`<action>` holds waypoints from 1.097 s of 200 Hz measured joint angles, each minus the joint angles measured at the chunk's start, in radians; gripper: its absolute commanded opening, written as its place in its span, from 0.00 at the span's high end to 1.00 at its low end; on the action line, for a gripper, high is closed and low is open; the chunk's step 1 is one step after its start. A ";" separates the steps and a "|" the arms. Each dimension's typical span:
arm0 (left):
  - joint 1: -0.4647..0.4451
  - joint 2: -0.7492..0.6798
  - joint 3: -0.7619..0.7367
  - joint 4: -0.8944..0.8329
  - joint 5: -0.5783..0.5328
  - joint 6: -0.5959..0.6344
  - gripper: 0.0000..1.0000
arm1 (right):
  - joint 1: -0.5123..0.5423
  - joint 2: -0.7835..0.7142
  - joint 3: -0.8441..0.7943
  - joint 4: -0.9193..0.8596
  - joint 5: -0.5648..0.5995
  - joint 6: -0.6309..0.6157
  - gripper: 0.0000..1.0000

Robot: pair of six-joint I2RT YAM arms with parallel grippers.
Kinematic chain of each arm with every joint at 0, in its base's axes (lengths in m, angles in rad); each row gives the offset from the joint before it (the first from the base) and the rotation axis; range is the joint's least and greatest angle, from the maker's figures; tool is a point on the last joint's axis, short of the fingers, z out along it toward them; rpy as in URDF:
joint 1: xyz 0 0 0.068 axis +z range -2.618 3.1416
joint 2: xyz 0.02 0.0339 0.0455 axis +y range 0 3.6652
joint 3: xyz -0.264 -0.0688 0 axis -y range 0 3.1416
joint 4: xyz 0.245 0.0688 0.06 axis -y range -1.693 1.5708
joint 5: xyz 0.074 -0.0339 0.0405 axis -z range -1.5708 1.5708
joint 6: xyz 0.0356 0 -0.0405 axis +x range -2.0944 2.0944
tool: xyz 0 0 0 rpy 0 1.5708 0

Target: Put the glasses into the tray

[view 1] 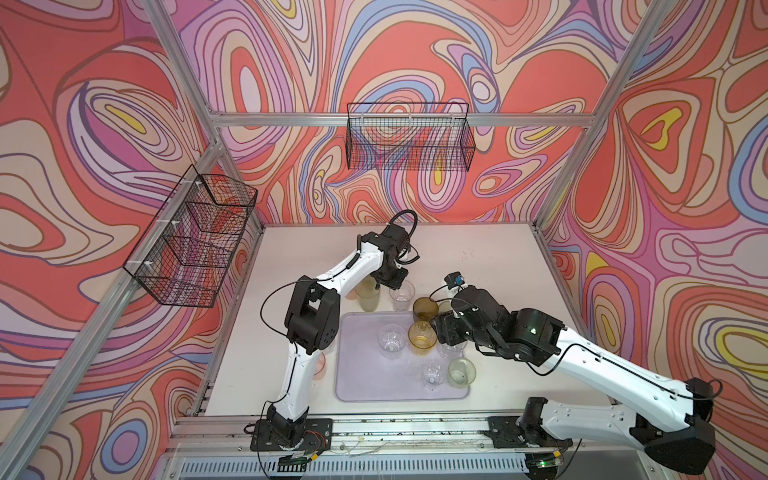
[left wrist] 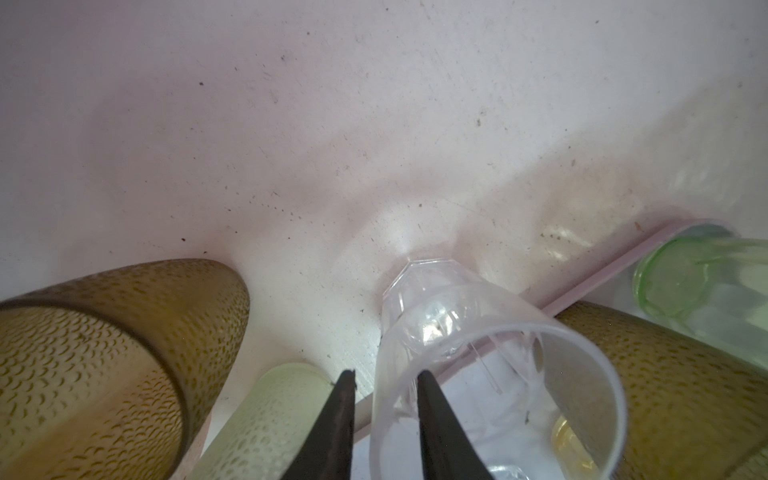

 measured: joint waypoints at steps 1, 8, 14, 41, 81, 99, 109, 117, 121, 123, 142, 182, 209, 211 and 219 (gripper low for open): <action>0.000 0.000 0.000 0.000 0.000 0.000 0.72 | 0.000 0.000 0.000 0.000 0.000 0.000 0.25; 0.000 0.000 0.000 0.000 0.000 0.000 0.73 | 0.000 -0.003 0.000 0.000 0.000 0.000 0.25; 0.000 0.000 0.003 -0.002 0.000 0.000 0.73 | 0.000 -0.004 0.000 0.000 0.000 0.000 0.25; 0.000 0.001 0.008 -0.003 0.000 0.000 0.76 | 0.000 -0.005 0.000 0.000 0.000 0.000 0.26; 0.000 0.006 0.024 -0.006 0.000 0.003 0.81 | 0.000 -0.005 0.000 0.001 0.000 0.000 0.26; 0.000 0.006 0.027 -0.007 -0.002 0.006 0.82 | 0.000 -0.005 0.000 0.001 0.000 0.001 0.26; 0.000 0.006 0.028 -0.007 -0.003 0.006 0.83 | 0.000 -0.005 0.000 0.001 0.000 0.000 0.26; 0.000 0.006 0.028 -0.007 -0.004 0.006 0.83 | 0.000 -0.005 0.000 0.001 0.000 0.001 0.25; 0.000 0.006 0.028 -0.007 -0.004 0.006 0.83 | 0.000 -0.005 0.000 0.001 0.000 0.000 0.26; 0.000 0.006 0.028 -0.008 -0.004 0.006 0.84 | 0.000 -0.005 0.000 0.001 0.000 0.000 0.25; 0.000 0.006 0.030 -0.013 -0.005 0.007 0.85 | 0.000 -0.005 0.000 0.001 0.000 0.001 0.26; 0.000 0.007 0.038 -0.025 -0.015 0.010 0.87 | 0.000 -0.014 -0.001 0.005 0.000 0.002 0.26; 0.000 0.007 0.038 -0.029 -0.023 0.010 0.89 | 0.000 -0.014 -0.002 0.005 0.000 0.003 0.26; 0.000 0.007 0.038 -0.029 -0.023 0.010 0.89 | 0.000 -0.014 -0.002 0.005 0.000 0.003 0.26; 0.000 0.007 0.038 -0.030 -0.026 0.010 0.90 | 0.000 -0.014 -0.002 0.005 0.000 0.003 0.26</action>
